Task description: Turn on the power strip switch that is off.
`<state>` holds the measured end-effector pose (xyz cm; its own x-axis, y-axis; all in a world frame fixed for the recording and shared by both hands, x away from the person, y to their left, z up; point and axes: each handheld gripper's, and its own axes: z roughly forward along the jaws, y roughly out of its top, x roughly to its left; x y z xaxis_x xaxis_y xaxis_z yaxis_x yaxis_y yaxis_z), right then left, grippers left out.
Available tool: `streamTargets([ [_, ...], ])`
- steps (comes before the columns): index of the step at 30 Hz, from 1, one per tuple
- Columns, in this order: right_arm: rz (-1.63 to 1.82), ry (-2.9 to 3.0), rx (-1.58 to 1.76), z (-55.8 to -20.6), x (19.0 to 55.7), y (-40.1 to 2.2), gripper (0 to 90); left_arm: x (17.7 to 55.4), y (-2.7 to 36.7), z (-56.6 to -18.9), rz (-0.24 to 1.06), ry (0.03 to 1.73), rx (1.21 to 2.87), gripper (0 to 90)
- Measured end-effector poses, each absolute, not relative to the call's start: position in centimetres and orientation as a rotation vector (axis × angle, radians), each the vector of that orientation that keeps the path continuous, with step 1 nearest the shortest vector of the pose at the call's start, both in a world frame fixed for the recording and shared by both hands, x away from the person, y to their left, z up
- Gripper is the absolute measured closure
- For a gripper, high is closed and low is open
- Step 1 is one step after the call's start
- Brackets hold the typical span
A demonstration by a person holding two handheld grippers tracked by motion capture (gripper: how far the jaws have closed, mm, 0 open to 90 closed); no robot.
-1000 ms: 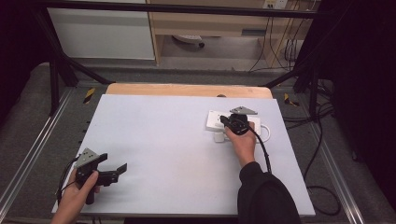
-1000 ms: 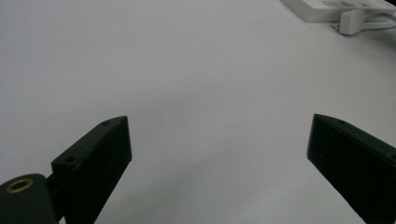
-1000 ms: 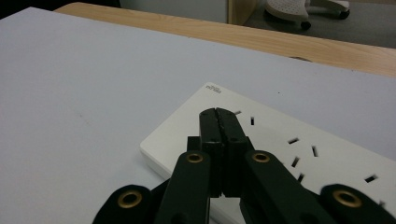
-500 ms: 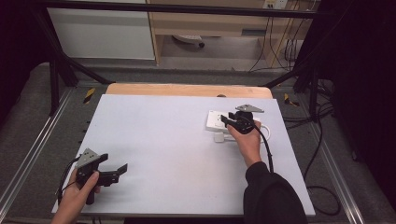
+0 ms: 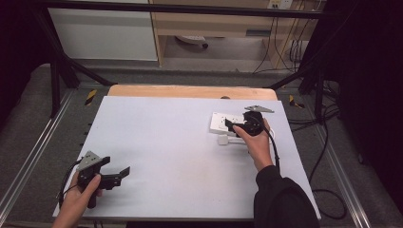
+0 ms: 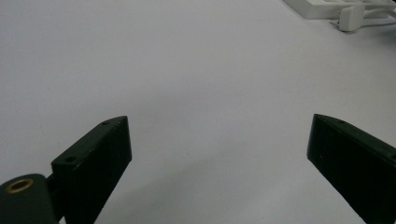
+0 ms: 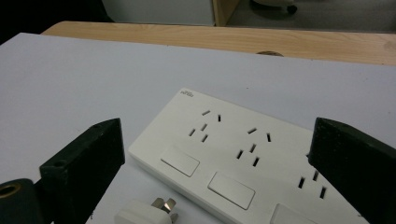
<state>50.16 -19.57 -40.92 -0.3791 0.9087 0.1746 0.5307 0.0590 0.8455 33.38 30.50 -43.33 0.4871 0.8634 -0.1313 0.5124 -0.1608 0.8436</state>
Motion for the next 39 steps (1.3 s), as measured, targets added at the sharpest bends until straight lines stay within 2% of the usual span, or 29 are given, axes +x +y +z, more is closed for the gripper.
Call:
streamTargets([
  [27,1.286,1.906,1.363,-37.2,47.1,-21.6,6.4,33.3,30.6,-43.4,0.478,1.165,1.819,6.6],
  [39,1.385,1.860,1.248,-35.9,42.0,-24.6,6.6,33.3,30.7,-43.4,0.481,1.174,1.808,6.6],
])
